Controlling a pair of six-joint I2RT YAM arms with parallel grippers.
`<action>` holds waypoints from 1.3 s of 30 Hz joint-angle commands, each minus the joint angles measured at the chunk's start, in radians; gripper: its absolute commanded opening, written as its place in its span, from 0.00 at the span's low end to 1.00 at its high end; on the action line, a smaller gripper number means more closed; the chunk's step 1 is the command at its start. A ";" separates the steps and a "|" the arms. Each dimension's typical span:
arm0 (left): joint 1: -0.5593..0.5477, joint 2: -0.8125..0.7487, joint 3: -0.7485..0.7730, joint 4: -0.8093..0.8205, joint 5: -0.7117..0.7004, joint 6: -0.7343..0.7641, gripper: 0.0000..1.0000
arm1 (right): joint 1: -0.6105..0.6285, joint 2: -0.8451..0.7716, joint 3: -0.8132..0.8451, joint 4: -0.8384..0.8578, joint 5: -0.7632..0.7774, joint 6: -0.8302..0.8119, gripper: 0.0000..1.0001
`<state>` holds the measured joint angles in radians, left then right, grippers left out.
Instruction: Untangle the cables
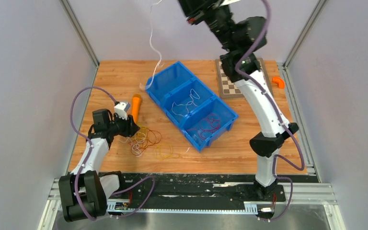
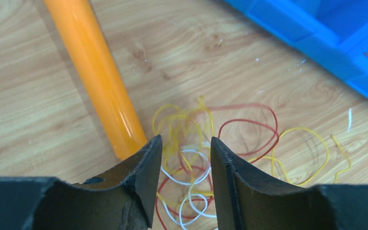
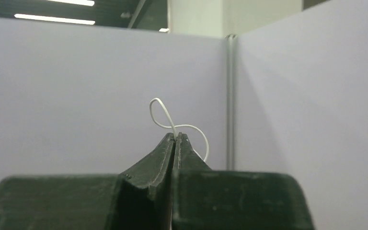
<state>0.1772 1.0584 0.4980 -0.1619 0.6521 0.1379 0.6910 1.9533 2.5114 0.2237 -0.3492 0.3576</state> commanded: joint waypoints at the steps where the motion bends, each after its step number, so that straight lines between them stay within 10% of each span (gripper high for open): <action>1: 0.032 0.000 0.013 -0.083 -0.063 0.102 0.46 | -0.057 -0.096 0.064 0.080 0.125 -0.099 0.00; 7: 0.089 0.008 0.059 -0.131 -0.010 0.138 0.37 | -0.117 -0.178 -0.084 0.059 0.077 -0.109 0.00; 12: 0.090 -0.079 0.097 -0.147 0.091 0.126 0.80 | -0.120 -0.247 -0.323 0.036 -0.004 -0.145 0.00; 18: 0.090 -0.116 0.187 -0.240 0.060 0.118 0.98 | -0.157 -0.282 -0.507 -0.007 -0.041 -0.158 0.00; 39: 0.090 -0.192 0.217 -0.280 -0.040 0.026 1.00 | -0.328 -0.273 -0.870 -0.058 -0.150 -0.176 0.00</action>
<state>0.2623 0.8883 0.6895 -0.4553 0.6403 0.2005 0.3935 1.6852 1.6550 0.1474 -0.4751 0.1822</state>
